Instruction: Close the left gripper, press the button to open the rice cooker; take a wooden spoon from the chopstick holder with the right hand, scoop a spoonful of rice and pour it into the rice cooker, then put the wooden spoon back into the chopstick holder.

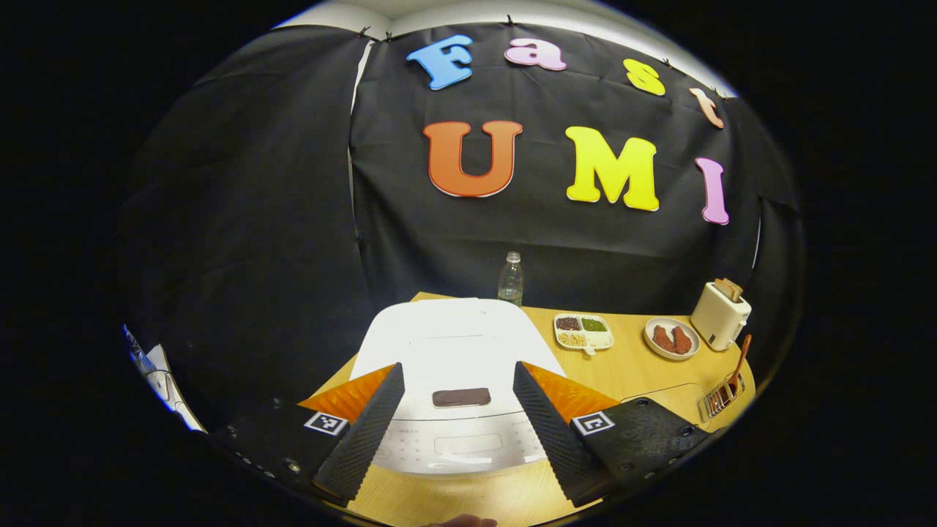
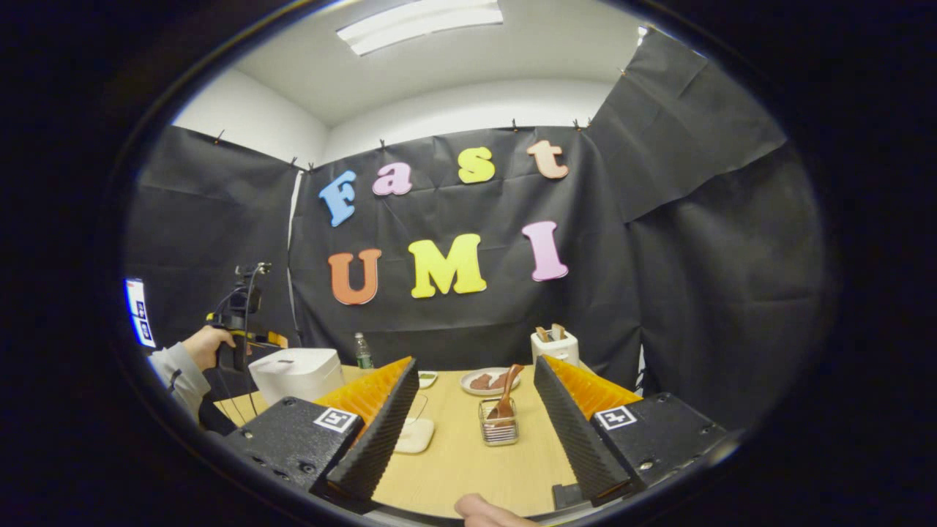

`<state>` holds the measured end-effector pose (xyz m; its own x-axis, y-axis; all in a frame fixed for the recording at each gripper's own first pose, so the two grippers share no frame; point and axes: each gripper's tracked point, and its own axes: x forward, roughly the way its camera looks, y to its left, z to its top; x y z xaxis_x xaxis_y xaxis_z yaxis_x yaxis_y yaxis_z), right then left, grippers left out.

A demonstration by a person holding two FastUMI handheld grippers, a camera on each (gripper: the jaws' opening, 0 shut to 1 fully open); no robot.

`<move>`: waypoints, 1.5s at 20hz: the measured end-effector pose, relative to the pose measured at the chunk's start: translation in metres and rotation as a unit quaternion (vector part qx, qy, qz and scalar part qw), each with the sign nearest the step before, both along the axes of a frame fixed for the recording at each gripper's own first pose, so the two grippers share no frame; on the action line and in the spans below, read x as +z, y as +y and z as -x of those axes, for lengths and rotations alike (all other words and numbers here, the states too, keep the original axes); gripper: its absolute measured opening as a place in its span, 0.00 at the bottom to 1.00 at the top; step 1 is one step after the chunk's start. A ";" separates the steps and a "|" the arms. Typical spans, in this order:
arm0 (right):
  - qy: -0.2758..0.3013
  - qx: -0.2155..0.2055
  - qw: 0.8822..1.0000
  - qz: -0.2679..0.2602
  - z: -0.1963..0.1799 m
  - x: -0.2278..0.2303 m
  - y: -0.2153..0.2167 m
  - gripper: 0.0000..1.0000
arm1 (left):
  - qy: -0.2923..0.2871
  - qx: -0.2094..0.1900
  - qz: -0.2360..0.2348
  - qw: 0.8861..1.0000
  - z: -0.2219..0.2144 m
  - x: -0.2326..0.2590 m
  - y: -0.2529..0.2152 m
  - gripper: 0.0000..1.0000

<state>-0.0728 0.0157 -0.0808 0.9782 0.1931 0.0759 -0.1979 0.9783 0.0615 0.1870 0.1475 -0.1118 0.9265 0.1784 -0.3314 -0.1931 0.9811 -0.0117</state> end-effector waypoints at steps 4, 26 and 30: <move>-0.008 0.000 1.000 -0.007 0.005 0.011 -0.003 1.00 | -0.021 -0.019 -0.012 1.000 0.035 0.025 -0.016 0.95; 0.019 -0.015 1.000 0.006 0.004 0.005 0.003 1.00 | -0.171 -0.062 -0.050 0.982 0.249 0.045 -0.147 0.96; 0.028 -0.017 0.998 0.046 0.002 -0.004 0.010 1.00 | -0.192 -0.075 -0.050 0.977 0.255 0.056 -0.162 0.96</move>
